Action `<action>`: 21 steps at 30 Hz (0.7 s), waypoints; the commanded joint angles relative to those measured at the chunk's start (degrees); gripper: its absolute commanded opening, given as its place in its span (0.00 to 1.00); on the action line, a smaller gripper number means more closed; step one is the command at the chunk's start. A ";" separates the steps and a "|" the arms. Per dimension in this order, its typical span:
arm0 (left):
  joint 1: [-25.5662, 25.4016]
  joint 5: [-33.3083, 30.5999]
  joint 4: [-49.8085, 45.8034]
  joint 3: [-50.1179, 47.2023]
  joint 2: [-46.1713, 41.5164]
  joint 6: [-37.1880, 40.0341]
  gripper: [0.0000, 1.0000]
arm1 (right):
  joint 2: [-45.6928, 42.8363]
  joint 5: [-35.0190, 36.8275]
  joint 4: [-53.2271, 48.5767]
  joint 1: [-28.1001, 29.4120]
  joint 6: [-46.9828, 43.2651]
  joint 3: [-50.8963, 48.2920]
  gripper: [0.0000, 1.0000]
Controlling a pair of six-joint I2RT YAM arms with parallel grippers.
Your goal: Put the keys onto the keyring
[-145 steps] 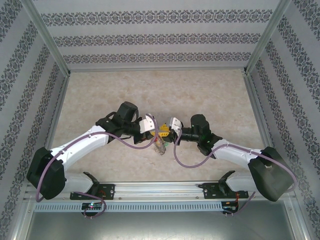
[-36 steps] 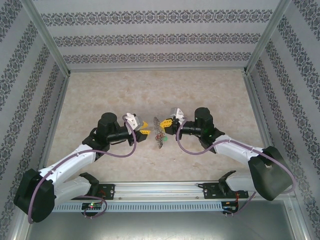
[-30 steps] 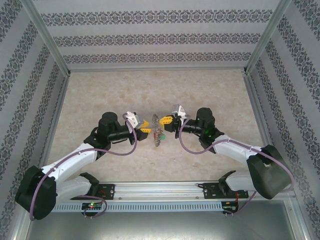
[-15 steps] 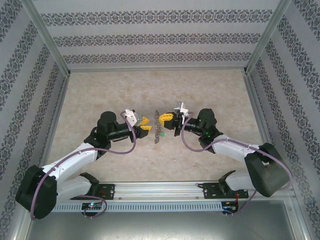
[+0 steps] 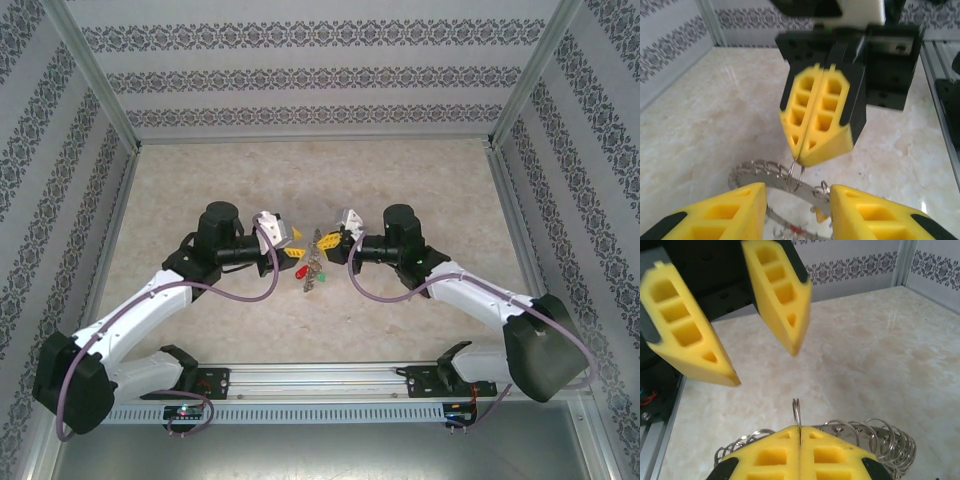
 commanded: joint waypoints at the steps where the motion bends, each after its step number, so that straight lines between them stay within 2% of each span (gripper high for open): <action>1: -0.10 2.43 -6.13 1.96 1.61 4.86 0.39 | -2.82 2.00 -15.19 1.33 -11.49 4.91 0.00; 5: -0.83 2.71 -6.73 3.34 3.89 6.26 0.40 | -3.35 4.01 -23.80 2.37 -17.00 8.02 0.00; 13: -2.50 3.84 -5.43 4.59 6.74 6.49 0.41 | -3.80 5.00 -26.61 3.05 -19.12 9.46 0.00; 21: -3.10 6.42 -9.40 5.90 7.83 8.29 0.41 | -3.87 5.55 -26.44 3.74 -19.01 9.73 0.00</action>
